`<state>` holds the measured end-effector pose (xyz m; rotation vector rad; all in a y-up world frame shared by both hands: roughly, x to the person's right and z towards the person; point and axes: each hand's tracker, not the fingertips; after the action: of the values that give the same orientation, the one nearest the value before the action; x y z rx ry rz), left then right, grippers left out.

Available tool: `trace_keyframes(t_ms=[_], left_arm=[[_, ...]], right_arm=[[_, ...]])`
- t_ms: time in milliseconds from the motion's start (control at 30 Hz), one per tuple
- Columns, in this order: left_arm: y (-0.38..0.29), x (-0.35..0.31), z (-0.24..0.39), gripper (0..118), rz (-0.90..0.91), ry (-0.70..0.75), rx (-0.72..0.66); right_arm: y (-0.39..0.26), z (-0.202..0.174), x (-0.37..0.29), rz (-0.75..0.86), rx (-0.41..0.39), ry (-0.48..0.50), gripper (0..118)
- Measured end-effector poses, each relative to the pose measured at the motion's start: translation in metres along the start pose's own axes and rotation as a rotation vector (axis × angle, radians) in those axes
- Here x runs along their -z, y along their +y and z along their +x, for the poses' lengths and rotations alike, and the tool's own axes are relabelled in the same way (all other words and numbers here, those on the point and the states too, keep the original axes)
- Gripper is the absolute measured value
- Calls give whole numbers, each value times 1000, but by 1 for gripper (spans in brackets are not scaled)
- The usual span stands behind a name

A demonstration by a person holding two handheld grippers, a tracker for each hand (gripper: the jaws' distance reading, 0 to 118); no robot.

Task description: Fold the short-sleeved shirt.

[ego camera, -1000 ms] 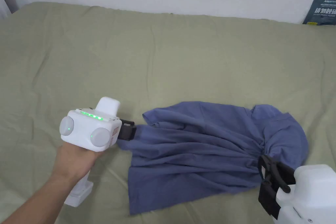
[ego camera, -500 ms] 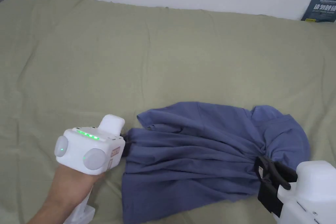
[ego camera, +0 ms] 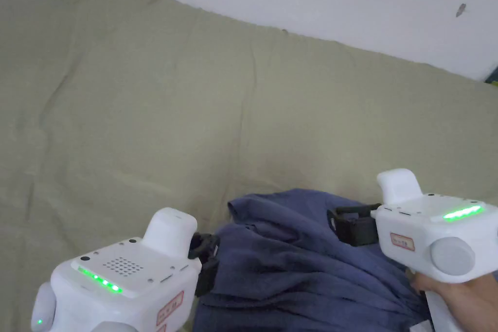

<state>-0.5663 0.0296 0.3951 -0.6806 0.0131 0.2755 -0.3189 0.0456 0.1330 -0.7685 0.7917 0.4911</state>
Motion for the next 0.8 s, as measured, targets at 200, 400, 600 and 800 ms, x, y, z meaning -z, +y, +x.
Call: trace_keyframes(t_ms=[200,400,600,800], left_arm=[[-12,6,-14,3,-3,-23,-57],[-13,16,-23,2,-27,-20,-74],[-7,11,-18,2,-34,-55,-108],[27,-34,1,2,76,-69,-139]], right_arm=[[34,5,85,-104,-133,12,117],[10,-9,116,-248,-40,157,82],[-9,0,36,-130,139,165,3],[10,17,-89,159,210,52,3]])
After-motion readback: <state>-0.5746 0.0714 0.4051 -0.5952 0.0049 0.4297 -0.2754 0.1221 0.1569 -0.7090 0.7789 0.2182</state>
